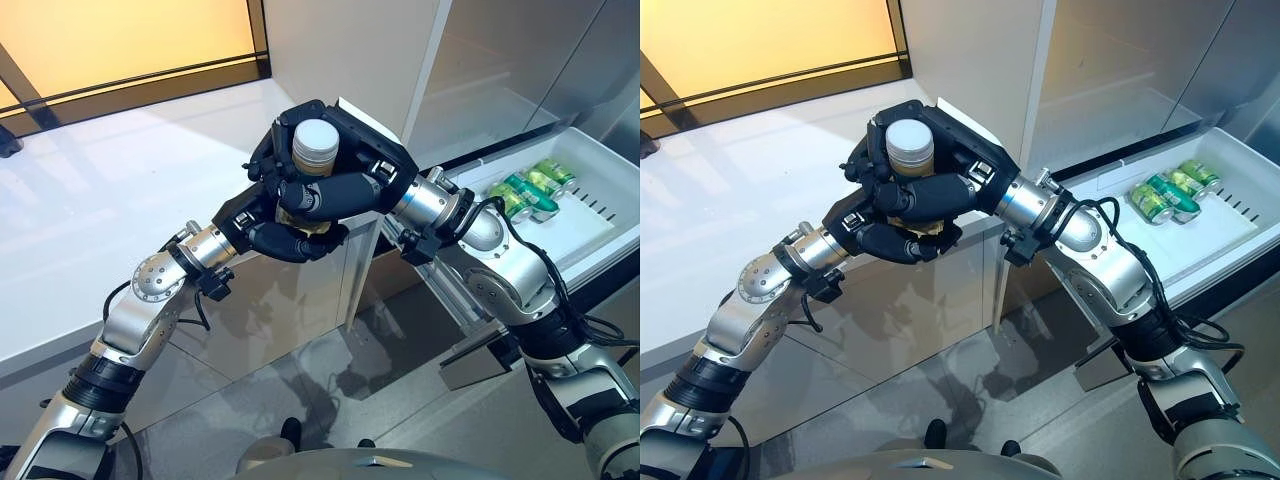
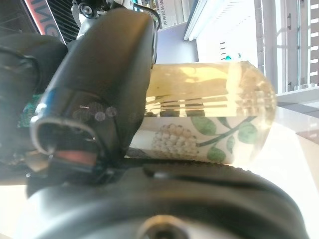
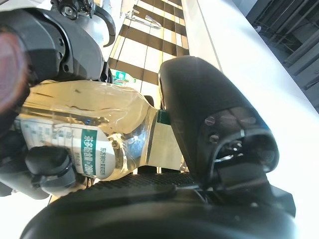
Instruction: Put drinks into fridge and close the fridge
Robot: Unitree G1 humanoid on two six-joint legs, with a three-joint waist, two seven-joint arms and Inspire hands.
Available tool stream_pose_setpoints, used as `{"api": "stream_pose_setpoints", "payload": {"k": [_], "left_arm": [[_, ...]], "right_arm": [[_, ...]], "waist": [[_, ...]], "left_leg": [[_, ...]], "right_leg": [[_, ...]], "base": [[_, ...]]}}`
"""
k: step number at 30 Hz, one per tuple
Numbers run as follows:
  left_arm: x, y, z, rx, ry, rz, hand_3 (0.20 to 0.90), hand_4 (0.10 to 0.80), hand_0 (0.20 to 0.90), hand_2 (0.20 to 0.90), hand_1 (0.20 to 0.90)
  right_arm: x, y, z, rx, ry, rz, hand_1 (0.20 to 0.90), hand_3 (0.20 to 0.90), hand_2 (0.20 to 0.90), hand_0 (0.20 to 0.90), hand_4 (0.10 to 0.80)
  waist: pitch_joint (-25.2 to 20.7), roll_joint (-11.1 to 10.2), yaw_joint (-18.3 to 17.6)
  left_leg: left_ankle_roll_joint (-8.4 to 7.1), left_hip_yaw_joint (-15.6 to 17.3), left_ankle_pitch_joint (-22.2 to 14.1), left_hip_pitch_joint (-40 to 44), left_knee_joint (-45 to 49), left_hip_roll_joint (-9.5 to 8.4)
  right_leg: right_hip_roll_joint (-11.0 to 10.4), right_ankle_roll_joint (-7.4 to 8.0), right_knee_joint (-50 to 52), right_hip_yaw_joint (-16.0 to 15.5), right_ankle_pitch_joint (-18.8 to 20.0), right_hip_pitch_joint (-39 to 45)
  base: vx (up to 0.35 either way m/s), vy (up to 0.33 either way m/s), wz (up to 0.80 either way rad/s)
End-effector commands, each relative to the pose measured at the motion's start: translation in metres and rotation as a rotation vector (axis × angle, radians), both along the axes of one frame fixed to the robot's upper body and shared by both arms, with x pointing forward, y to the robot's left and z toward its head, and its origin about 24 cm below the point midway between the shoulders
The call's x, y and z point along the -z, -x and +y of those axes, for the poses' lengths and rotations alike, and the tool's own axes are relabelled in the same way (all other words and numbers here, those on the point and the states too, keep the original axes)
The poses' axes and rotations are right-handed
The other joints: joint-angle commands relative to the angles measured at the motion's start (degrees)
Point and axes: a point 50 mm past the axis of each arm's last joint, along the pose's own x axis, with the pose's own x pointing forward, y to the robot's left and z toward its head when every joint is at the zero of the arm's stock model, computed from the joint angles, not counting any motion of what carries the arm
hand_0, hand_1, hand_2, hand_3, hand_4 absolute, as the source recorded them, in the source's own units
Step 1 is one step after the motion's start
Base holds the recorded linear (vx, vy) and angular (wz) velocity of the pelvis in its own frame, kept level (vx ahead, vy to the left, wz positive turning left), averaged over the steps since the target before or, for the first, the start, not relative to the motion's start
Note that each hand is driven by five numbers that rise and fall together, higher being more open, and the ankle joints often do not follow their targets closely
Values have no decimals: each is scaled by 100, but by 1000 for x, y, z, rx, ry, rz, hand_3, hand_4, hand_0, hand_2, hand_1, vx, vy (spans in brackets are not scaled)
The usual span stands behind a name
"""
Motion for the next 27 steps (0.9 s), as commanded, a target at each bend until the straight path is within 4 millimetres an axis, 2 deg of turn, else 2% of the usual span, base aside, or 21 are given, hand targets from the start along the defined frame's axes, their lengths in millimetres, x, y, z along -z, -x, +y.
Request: {"api": "stream_pose_setpoints", "payload": {"k": [1, 8, 16, 22, 27], "left_arm": [[-59, 5, -18, 112, 64, -298, 900, 800, 900, 900, 900], [-52, 3, -14, 67, 64, -274, 900, 800, 900, 900, 900], [-44, -1, 0, -29, 53, -249, 900, 800, 900, 900, 900], [-36, -5, 18, -205, 5, -255, 900, 800, 900, 900, 900], [-33, -9, 46, -486, -31, -308, 900, 800, 900, 900, 900]], "right_arm": [[-44, 2, 0, 27, -76, -223, 300, 200, 300, 300, 100], [-48, 1, -2, 65, -68, -272, 300, 200, 300, 300, 100], [-57, 1, -11, 103, -83, -330, 300, 200, 300, 300, 100], [-65, 2, -19, 141, -87, -387, 300, 200, 300, 300, 100], [-70, 1, -27, 177, -99, -404, 300, 200, 300, 300, 100]], "waist": [[-791, -70, 6], [-792, -77, 27], [-799, -83, 72], [-800, -86, 114], [-802, -107, 159]], "left_leg": [[201, 179, -520, 122, 6, -250], [210, 160, -526, 124, 6, -254], [210, 139, -525, 118, 21, -254], [215, 102, -521, 112, 23, -261], [212, 76, -512, 94, 30, -262]], "right_leg": [[-101, 275, 130, 151, 172, -214], [-91, 264, 125, 167, 164, -208], [-87, 256, 135, 148, 155, -203], [-81, 255, 132, 134, 152, -203], [-87, 262, 123, 101, 150, -198]], "base": [[0, 0, 0], [0, 0, 0], [0, 0, 0], [0, 0, 0], [0, 0, 0]]}}
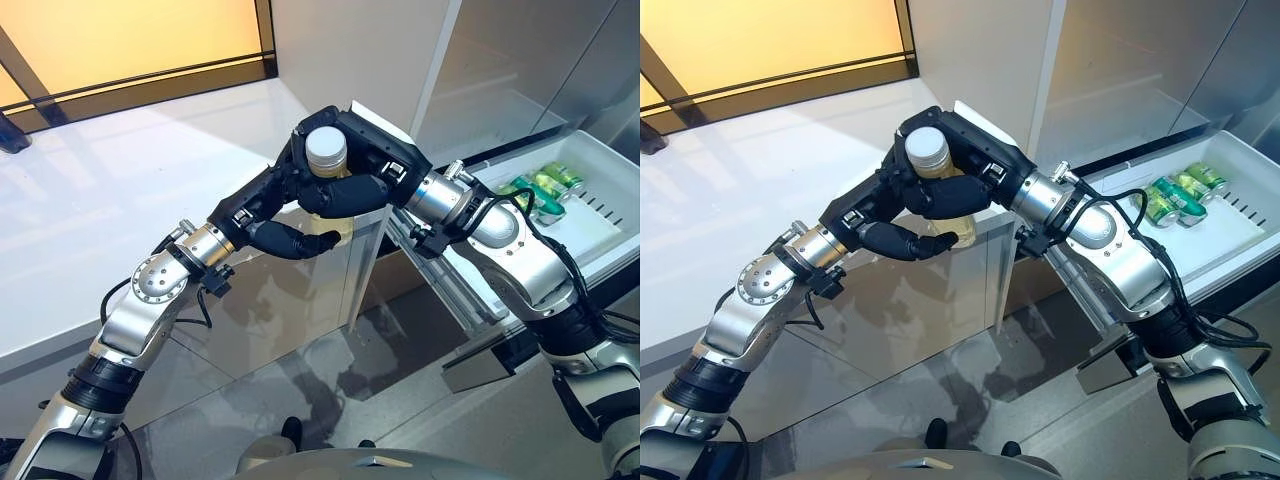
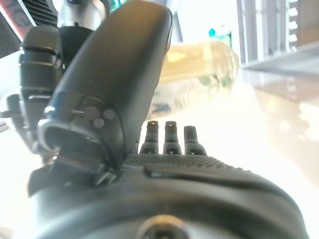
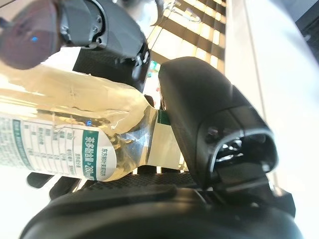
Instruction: Put drinks into fridge and close the fridge
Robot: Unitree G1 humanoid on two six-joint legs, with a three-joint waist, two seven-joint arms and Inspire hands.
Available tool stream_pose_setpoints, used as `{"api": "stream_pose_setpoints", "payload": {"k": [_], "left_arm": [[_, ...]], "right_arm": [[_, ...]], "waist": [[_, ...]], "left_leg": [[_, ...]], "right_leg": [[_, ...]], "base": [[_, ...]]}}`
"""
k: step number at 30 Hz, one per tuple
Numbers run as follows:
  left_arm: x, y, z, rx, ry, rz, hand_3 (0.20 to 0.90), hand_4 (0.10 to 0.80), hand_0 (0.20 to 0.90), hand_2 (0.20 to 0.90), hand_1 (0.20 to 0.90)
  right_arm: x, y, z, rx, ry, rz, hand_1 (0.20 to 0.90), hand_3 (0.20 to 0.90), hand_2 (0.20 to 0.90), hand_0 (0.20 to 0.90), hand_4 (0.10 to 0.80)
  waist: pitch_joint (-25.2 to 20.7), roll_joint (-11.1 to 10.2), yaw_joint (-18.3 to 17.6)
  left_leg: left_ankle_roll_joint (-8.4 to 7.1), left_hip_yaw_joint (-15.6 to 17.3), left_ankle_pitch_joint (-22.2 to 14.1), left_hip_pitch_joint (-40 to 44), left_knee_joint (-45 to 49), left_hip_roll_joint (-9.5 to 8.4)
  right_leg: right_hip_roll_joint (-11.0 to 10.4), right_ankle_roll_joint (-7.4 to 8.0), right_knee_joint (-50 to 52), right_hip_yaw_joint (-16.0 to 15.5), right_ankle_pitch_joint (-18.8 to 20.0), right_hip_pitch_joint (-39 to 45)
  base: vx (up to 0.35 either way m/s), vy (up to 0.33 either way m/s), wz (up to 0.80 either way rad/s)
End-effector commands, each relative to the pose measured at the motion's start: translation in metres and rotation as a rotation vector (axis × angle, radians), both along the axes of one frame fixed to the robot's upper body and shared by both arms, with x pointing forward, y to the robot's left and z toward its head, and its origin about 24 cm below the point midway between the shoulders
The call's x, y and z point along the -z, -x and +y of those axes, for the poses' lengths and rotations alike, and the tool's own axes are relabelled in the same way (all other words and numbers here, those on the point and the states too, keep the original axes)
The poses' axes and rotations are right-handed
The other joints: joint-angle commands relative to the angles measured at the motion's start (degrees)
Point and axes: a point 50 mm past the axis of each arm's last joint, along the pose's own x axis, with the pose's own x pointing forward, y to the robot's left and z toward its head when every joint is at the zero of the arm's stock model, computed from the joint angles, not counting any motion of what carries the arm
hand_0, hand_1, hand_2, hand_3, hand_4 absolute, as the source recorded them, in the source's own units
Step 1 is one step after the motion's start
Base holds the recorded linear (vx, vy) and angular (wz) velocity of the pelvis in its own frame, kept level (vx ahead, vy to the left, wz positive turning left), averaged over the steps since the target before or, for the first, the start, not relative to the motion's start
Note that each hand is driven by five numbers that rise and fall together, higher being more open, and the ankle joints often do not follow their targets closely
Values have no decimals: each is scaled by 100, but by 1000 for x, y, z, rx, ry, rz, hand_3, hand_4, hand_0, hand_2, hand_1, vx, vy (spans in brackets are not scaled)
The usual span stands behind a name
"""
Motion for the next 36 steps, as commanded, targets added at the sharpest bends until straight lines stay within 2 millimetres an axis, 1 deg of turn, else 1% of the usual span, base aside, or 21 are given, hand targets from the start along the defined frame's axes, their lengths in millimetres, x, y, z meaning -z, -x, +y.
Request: {"api": "stream_pose_setpoints", "payload": {"k": [1, 4, 7, 10, 12, 13, 15, 16, 17, 19, 20, 21, 22, 23, 24, 25, 28, 29, 30, 32, 36], "left_arm": [[-36, -5, 46, -308, 61, -259, 900, 800, 900, 900, 900], [-37, 0, 55, -353, 81, -280, 900, 800, 900, 900, 900], [-36, 3, 57, -369, 100, -279, 900, 800, 900, 900, 900], [-31, 6, 61, -345, 183, -221, 900, 800, 900, 900, 900], [-23, 9, 60, -231, 304, -130, 900, 800, 900, 900, 900], [-18, 12, 56, -138, 372, -78, 900, 800, 900, 900, 900], [-13, 15, 52, -60, 434, -31, 900, 800, 900, 900, 900], [-6, 19, 48, 14, 529, 29, 900, 800, 900, 900, 900], [-5, 20, 48, 18, 537, 35, 900, 800, 900, 900, 900], [6, 22, 41, 136, 695, 136, 900, 800, 900, 900, 900], [11, 23, 39, 173, 739, 165, 900, 800, 900, 900, 900], [22, 26, 30, 285, 817, 240, 900, 800, 900, 900, 900], [34, 33, 16, 445, 898, 315, 900, 800, 900, 900, 900], [36, 35, 14, 475, 916, 332, 900, 800, 900, 900, 900], [49, 44, -1, 620, 988, 406, 900, 800, 900, 900, 900], [50, 45, -3, 639, 1001, 418, 900, 800, 900, 900, 900], [76, 61, -18, 829, 1168, 530, 900, 800, 900, 900, 900], [76, 61, -18, 831, 1176, 537, 900, 800, 900, 900, 900], [88, 68, -21, 870, 1224, 586, 900, 800, 900, 900, 900], [104, 76, -21, 866, 1258, 638, 900, 800, 900, 900, 900], [136, 90, -18, 791, 1323, 766, 900, 800, 900, 900, 900]], "right_arm": [[-75, 15, -6, -26, -229, -345, 300, 200, 300, 300, 100], [-75, 17, -12, -8, -251, -362, 300, 200, 300, 300, 100], [-77, 19, -16, 5, -274, -377, 300, 200, 300, 300, 100], [-80, 23, -21, 12, -319, -388, 300, 200, 300, 300, 100], [-82, 27, -26, 19, -350, -404, 300, 200, 300, 300, 100], [-83, 29, -28, 17, -367, -410, 300, 200, 300, 300, 100], [-82, 32, -31, 25, -377, -422, 300, 200, 300, 300, 100], [-81, 34, -34, 25, -388, -426, 300, 200, 300, 300, 100], [-81, 35, -34, 25, -388, -426, 300, 200, 300, 300, 100], [-82, 37, -37, 38, -400, -429, 300, 200, 300, 300, 100], [-82, 37, -38, 40, -404, -427, 300, 200, 300, 300, 100], [-83, 36, -40, 51, -411, -424, 300, 200, 300, 300, 100], [-84, 36, -43, 58, -416, -425, 300, 200, 300, 300, 100], [-84, 37, -44, 61, -417, -424, 300, 200, 300, 300, 100], [-86, 38, -46, 70, -421, -423, 300, 200, 300, 300, 100], [-86, 38, -46, 71, -421, -424, 300, 200, 300, 300, 100], [-92, 39, -52, 101, -429, -433, 300, 200, 300, 300, 100], [-92, 39, -52, 101, -430, -433, 300, 200, 300, 300, 100], [-94, 38, -55, 110, -438, -434, 300, 200, 300, 300, 100], [-97, 38, -58, 110, -447, -427, 300, 200, 300, 300, 100], [-98, 36, -61, 99, -468, -393, 300, 200, 300, 300, 100]], "waist": [[-805, -119, 38], [-804, -136, 66], [-800, -140, 79], [-796, -139, 83], [-790, -131, 84], [-782, -124, 77], [-770, -115, 74], [-756, -106, 53], [-757, -104, 53], [-749, -103, 26], [-748, -102, 19], [-754, -106, -2], [-748, -103, -22], [-747, -101, -24], [-735, -105, -43], [-732, -103, -45], [-707, -125, -83], [-708, -126, -83], [-703, -142, -93], [-693, -151, -104], [-688, -156, -110]], "left_leg": [[216, 63, -507, 85, 33, -265], [209, 32, -494, 60, 34, -266], [204, 14, -488, 40, 38, -265], [204, 1, -495, 37, 34, -266], [209, -11, -503, 34, 34, -274], [210, -9, -507, 33, 34, -272], [212, -6, -513, 34, 34, -271], [210, 9, -523, 41, 29, -266], [210, 12, -524, 43, 28, -265], [209, 39, -541, 65, 25, -260], [208, 45, -544, 67, 25, -259], [207, 60, -549, 66, 26, -259], [207, 82, -558, 69, 21, -252], [206, 86, -560, 69, 20, -250], [207, 98, -570, 80, 12, -245], [207, 101, -573, 84, 10, -244], [201, 130, -601, 93, 6, -240], [201, 133, -602, 93, 6, -239], [201, 141, -609, 89, 6, -240], [197, 165, -607, 77, 6, -238], [191, 208, -598, 42, 6, -232]], "right_leg": [[-102, 256, 121, 98, 147, -196], [-105, 253, 118, 75, 149, -202], [-109, 254, 117, 68, 149, -211], [-109, 255, 118, 67, 148, -222], [-110, 254, 121, 66, 146, -232], [-108, 248, 122, 76, 148, -238], [-106, 244, 127, 85, 152, -244], [-103, 242, 130, 104, 153, -251], [-102, 242, 131, 108, 154, -251], [-106, 240, 139, 117, 151, -252], [-104, 235, 138, 124, 151, -252], [-101, 226, 136, 142, 154, -260], [-103, 221, 136, 154, 160, -268], [-103, 220, 138, 159, 161, -271], [-99, 213, 135, 176, 170, -270], [-97, 212, 134, 180, 171, -268], [-100, 216, 114, 213, 193, -273], [-100, 216, 115, 215, 194, -275], [-105, 218, 107, 216, 200, -278], [-108, 225, 95, 220, 210, -286], [-117, 240, 85, 222, 223, -317]], "base": [[0, 0, 0], [0, 0, 0], [0, 0, 0], [-19, 3, 6], [-33, 15, 3], [-35, 14, 2], [-39, 12, 1], [-37, 11, 1], [-41, 16, -1], [0, 0, 0], [-34, 16, -2], [-48, 20, -3], [-48, 20, -2], [-50, 20, -2], [0, 0, 0], [-36, 12, -1], [-37, 7, -1], [0, 0, 0], [0, 0, 0], [-36, 4, -2], [-38, 16, -4]]}}
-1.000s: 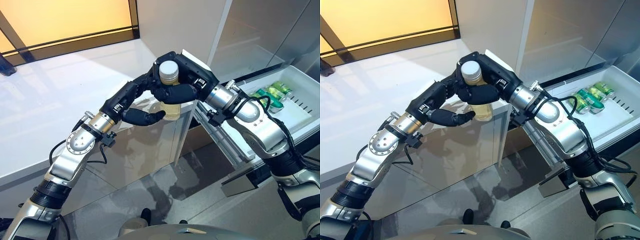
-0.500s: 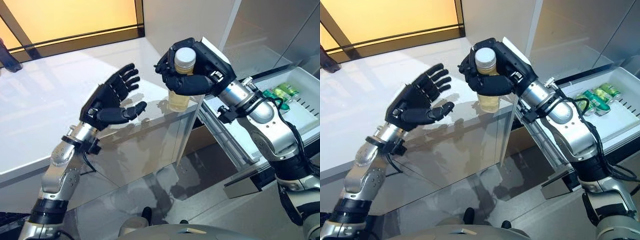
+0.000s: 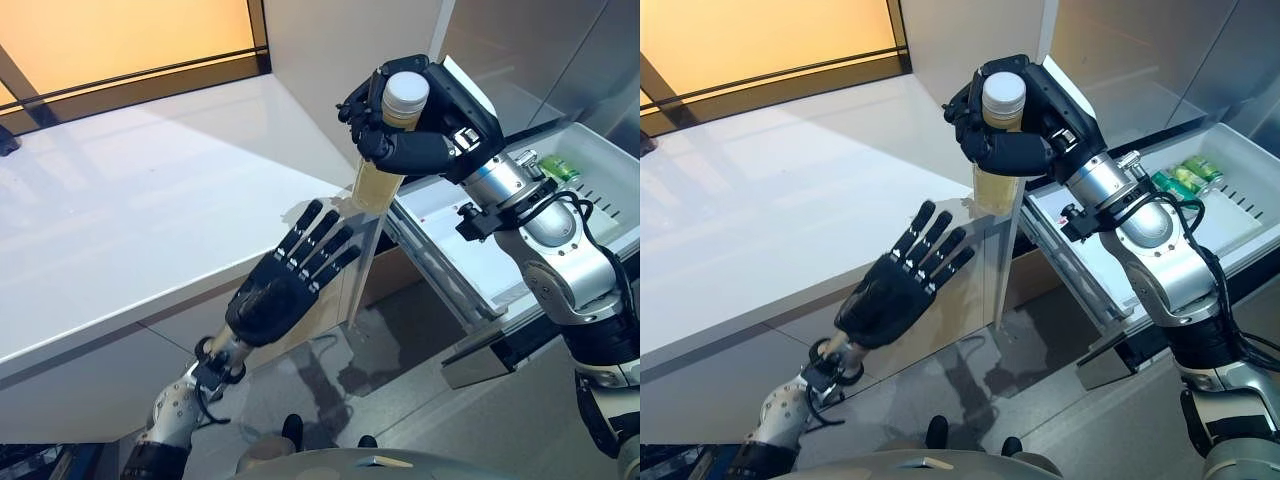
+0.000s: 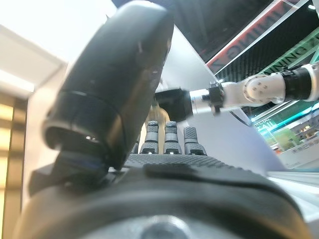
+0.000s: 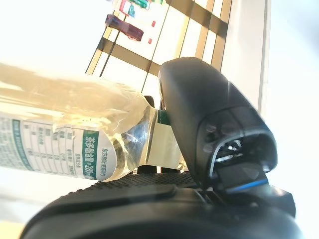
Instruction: Put drinks into fridge and close the fridge
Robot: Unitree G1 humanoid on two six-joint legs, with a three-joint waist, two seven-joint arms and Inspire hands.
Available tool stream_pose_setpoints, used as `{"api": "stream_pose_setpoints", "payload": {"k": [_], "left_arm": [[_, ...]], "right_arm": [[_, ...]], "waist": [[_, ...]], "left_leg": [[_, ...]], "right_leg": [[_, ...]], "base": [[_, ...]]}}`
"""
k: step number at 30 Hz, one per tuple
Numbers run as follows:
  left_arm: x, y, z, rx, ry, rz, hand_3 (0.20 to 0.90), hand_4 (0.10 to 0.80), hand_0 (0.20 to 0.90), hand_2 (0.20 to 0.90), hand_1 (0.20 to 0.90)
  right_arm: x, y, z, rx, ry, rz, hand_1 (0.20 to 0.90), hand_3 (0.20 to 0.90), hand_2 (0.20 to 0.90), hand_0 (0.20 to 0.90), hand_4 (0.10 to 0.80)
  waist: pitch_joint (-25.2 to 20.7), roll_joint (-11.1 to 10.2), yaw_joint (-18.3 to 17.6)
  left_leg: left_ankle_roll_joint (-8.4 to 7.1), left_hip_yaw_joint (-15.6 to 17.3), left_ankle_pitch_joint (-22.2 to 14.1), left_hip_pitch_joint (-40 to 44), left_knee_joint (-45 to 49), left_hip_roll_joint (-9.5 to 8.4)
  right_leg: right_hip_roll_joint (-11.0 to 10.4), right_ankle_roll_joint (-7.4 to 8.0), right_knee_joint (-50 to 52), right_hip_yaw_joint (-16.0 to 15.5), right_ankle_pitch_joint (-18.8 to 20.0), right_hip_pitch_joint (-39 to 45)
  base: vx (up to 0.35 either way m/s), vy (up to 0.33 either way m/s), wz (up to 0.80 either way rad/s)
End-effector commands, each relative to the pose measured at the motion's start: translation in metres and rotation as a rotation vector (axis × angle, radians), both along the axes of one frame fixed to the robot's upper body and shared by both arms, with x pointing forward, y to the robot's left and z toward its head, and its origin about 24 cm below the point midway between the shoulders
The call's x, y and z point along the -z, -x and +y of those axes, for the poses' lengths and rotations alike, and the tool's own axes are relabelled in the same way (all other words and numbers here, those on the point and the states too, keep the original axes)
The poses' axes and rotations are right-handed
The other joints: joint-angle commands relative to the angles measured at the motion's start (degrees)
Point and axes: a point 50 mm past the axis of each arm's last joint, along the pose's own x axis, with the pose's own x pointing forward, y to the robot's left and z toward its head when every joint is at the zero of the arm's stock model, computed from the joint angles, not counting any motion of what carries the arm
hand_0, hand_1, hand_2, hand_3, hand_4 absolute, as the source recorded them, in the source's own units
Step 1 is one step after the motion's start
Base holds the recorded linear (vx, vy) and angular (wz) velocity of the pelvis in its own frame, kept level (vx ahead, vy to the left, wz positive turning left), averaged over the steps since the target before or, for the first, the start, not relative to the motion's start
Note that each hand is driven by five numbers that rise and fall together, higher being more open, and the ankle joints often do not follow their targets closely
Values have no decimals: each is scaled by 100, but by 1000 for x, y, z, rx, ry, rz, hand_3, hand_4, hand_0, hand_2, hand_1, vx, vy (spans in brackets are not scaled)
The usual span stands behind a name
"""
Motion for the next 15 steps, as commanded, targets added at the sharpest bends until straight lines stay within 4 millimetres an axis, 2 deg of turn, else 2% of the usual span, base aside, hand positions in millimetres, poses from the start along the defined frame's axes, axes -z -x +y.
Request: {"api": "stream_pose_setpoints", "payload": {"k": [1, 2, 5, 7, 11, 14, 15], "left_arm": [[2, 5, 1, 40, 114, -28, 900, 800, 900, 900, 900], [16, 13, 4, 27, 78, 32, 900, 800, 900, 900, 900], [40, 23, 8, -11, 22, 159, 900, 800, 900, 900, 900], [64, 34, 13, -30, -68, 278, 900, 800, 900, 900, 900], [95, 54, 19, -84, -168, 480, 900, 800, 900, 900, 900], [110, 61, 27, -151, -245, 591, 900, 800, 900, 900, 900], [117, 64, 32, -183, -321, 630, 900, 800, 900, 900, 900]], "right_arm": [[-74, 32, -10, -74, -239, -355, 300, 200, 300, 300, 100], [-74, 33, -11, -85, -250, -341, 300, 200, 300, 300, 100], [-71, 32, -14, -113, -273, -304, 300, 200, 300, 300, 100], [-68, 33, -16, -141, -284, -271, 300, 200, 300, 300, 100], [-57, 33, -22, -232, -338, -145, 300, 200, 300, 300, 100], [-49, 32, -23, -269, -359, -83, 300, 200, 300, 300, 100], [-46, 32, -22, -283, -370, -57, 300, 200, 300, 300, 100]], "waist": [[-688, -163, 77], [-683, -166, 75], [-673, -181, 72], [-676, -209, 62], [-678, -252, 7], [-676, -282, -45], [-669, -301, -75]], "left_leg": [[174, 200, -606, 137, 8, -177], [171, 212, -600, 127, 8, -175], [169, 234, -588, 106, 8, -172], [164, 259, -577, 83, 8, -167], [158, 318, -566, 44, 8, -161], [163, 358, -567, 32, 8, -161], [163, 384, -564, 33, 8, -163]], "right_leg": [[-97, 238, 86, 159, 227, -214], [-98, 242, 88, 164, 231, -226], [-102, 252, 81, 161, 243, -241], [-108, 262, 82, 157, 249, -260], [-110, 285, 86, 170, 263, -309], [-102, 296, 91, 199, 271, -336], [-98, 298, 102, 215, 277, -349]], "base": [[-32, 20, -5], [-36, 19, -3], [-42, 19, -3], [-35, 16, 0], [-34, 22, -3], [-24, 21, -4], [0, 0, 0]]}}
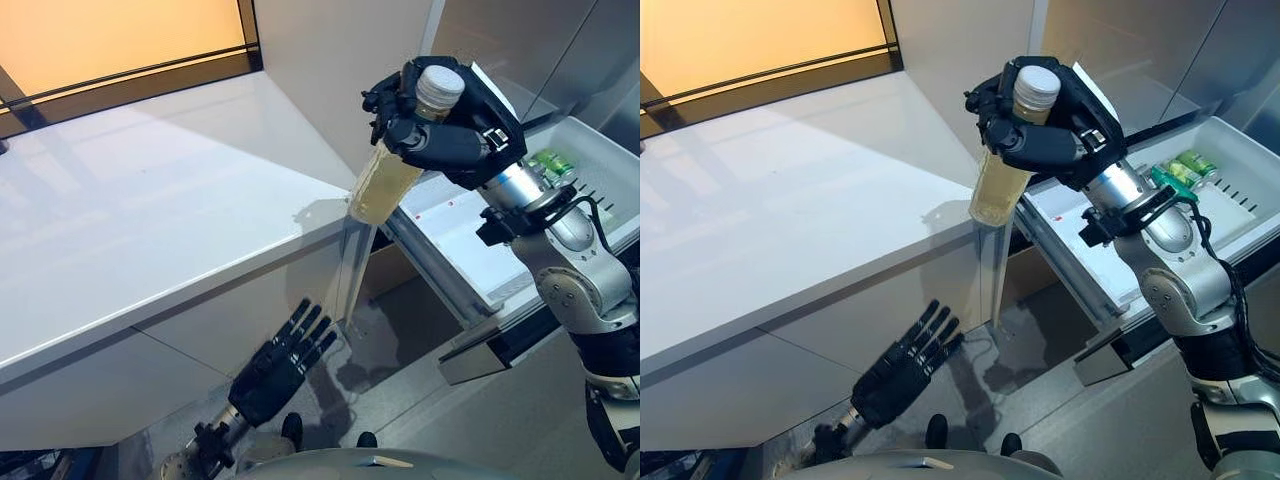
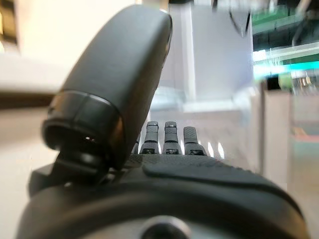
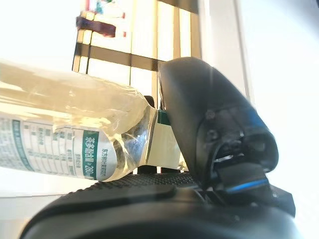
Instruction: Put drinks into fridge and close the fridge
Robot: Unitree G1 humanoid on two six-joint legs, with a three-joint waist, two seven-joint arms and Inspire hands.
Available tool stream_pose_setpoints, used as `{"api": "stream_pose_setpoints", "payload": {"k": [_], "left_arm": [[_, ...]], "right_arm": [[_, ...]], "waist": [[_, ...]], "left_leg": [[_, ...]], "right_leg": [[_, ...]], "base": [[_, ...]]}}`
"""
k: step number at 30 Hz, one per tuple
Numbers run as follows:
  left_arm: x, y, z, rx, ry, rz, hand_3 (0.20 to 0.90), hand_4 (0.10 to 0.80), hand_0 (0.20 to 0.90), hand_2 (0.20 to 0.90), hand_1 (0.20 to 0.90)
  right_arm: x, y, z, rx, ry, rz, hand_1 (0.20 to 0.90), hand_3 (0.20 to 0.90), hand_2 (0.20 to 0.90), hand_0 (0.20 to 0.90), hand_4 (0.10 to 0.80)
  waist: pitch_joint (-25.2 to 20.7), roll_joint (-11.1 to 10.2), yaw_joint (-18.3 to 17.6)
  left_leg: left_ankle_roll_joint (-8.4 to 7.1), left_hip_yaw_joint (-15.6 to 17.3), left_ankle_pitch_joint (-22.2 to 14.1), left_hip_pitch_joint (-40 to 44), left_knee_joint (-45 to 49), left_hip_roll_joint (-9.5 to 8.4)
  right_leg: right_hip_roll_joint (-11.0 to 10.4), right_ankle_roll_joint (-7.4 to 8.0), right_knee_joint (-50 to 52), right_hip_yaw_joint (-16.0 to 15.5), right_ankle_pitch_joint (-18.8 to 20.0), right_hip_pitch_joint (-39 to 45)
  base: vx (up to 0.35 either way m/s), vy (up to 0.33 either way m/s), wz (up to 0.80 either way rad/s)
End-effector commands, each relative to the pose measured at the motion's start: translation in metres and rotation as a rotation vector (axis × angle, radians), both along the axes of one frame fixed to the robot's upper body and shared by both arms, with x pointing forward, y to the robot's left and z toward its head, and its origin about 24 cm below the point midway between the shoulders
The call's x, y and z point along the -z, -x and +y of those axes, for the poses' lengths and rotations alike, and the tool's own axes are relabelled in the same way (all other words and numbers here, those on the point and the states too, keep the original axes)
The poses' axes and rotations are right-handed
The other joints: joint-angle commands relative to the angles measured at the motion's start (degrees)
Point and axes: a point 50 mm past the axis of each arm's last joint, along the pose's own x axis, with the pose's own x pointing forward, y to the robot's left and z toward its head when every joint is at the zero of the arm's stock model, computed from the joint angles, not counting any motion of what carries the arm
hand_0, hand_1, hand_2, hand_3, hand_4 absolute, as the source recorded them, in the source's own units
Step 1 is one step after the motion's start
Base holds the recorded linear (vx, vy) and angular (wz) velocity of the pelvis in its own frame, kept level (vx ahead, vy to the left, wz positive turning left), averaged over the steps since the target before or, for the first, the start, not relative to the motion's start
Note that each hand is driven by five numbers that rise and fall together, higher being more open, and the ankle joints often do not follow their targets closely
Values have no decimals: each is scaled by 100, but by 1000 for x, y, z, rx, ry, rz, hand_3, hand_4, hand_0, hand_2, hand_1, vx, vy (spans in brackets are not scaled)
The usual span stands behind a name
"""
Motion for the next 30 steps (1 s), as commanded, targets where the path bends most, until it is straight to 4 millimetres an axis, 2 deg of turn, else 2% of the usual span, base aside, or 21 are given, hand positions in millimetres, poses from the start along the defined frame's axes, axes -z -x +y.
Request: {"api": "stream_pose_setpoints", "payload": {"k": [1, 2, 6, 10, 13, 19, 26, 30], "left_arm": [[7, -7, 18, -45, -167, 10, 900, 800, 900, 900, 900], [8, -8, 19, -41, -191, 22, 900, 800, 900, 900, 900], [19, -11, 34, -14, -564, 87, 900, 800, 900, 900, 900], [27, -13, 39, 43, -787, 111, 900, 800, 900, 900, 900], [34, -8, 38, 74, -871, 145, 900, 800, 900, 900, 900], [45, 3, 43, 105, -1008, 238, 900, 800, 900, 900, 900], [49, 13, 43, 105, -1031, 285, 900, 800, 900, 900, 900], [49, 16, 41, 84, -1031, 304, 900, 800, 900, 900, 900]], "right_arm": [[-61, 27, -4, -127, -193, -264, 300, 200, 300, 300, 100], [-60, 27, -4, -134, -197, -255, 300, 200, 300, 300, 100], [-50, 30, -4, -193, -209, -194, 300, 200, 300, 300, 100], [-44, 36, -1, -232, -211, -174, 300, 200, 300, 300, 100], [-39, 39, 0, -236, -213, -174, 300, 200, 300, 300, 100], [-34, 50, -11, -194, -201, -229, 300, 200, 300, 300, 100], [-24, 57, -38, -3, -160, -275, 300, 200, 300, 300, 100], [-12, 60, -65, 155, -121, -237, 300, 200, 300, 300, 100]], "waist": [[-666, -312, -28], [-666, -318, -39], [-640, -344, -122], [-625, -371, -184], [-621, -389, -218], [-605, -422, -361], [-595, -426, -516], [-581, -426, -618]], "left_leg": [[175, 323, -554, 73, 9, -222], [176, 330, -553, 68, 9, -222], [182, 392, -599, 90, 9, -214], [188, 437, -597, 80, 9, -219], [198, 448, -605, 68, 9, -224], [204, 549, -620, 53, 9, -210], [213, 640, -651, 79, 9, -186], [227, 744, -663, 90, 9, -174]], "right_leg": [[-90, 307, 103, 146, 277, -274], [-86, 309, 103, 154, 280, -281], [-61, 335, 109, 209, 256, -286], [-48, 349, 130, 248, 269, -325], [-41, 357, 165, 280, 260, -362], [-35, 379, 263, 375, 235, -444], [-25, 391, 375, 482, 199, -507], [-11, 392, 422, 542, 187, -547]], "base": [[0, 0, 0], [0, 0, 0], [-11, 23, -5], [-6, 23, -12], [-12, 16, -5], [-15, 14, -7], [-5, 12, -10], [2, 5, -10]]}}
